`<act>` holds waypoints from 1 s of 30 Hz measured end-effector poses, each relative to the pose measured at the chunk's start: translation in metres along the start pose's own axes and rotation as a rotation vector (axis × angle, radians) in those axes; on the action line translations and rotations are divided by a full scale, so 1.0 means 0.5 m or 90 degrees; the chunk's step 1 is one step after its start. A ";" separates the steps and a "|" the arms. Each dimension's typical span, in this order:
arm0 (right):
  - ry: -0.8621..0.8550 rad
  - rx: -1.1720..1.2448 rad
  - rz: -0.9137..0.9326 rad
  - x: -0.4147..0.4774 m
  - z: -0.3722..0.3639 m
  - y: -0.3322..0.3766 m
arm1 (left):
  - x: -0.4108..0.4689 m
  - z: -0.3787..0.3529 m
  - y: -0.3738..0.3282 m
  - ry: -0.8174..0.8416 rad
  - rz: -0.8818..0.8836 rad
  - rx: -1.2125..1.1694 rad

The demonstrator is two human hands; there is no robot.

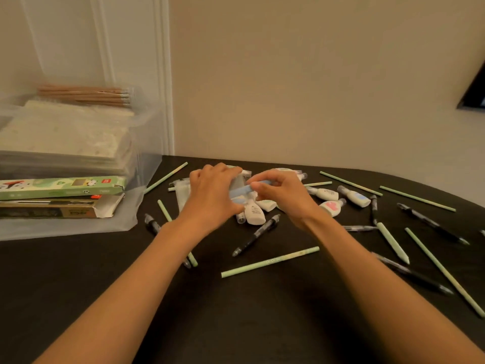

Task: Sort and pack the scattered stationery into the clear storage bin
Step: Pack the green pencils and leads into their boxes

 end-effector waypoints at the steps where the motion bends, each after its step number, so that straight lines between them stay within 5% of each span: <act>1: 0.016 0.016 -0.019 -0.012 -0.002 -0.007 | -0.005 -0.003 -0.011 0.006 -0.007 0.005; 4: 0.048 0.104 -0.065 -0.054 0.017 -0.026 | -0.030 -0.017 -0.037 0.018 0.001 -0.004; 9: -0.056 0.201 -0.090 -0.092 0.078 -0.051 | -0.058 -0.031 -0.063 0.019 0.020 -0.035; 18: -0.036 -0.014 -0.038 -0.112 0.081 -0.049 | -0.076 -0.045 -0.100 0.028 -0.008 -0.052; 30: 0.021 0.058 -0.043 -0.115 0.073 -0.060 | -0.081 -0.046 -0.111 0.019 -0.030 -0.082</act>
Point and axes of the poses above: each hand's wrist, its own x-axis towards the middle knuckle, its own z-axis out of the back of the hand, y = z × x, the point moved 9 cm from there along x, towards the middle knuckle, and after that the axes turned 8 degrees about -y, right-handed, at the moved point
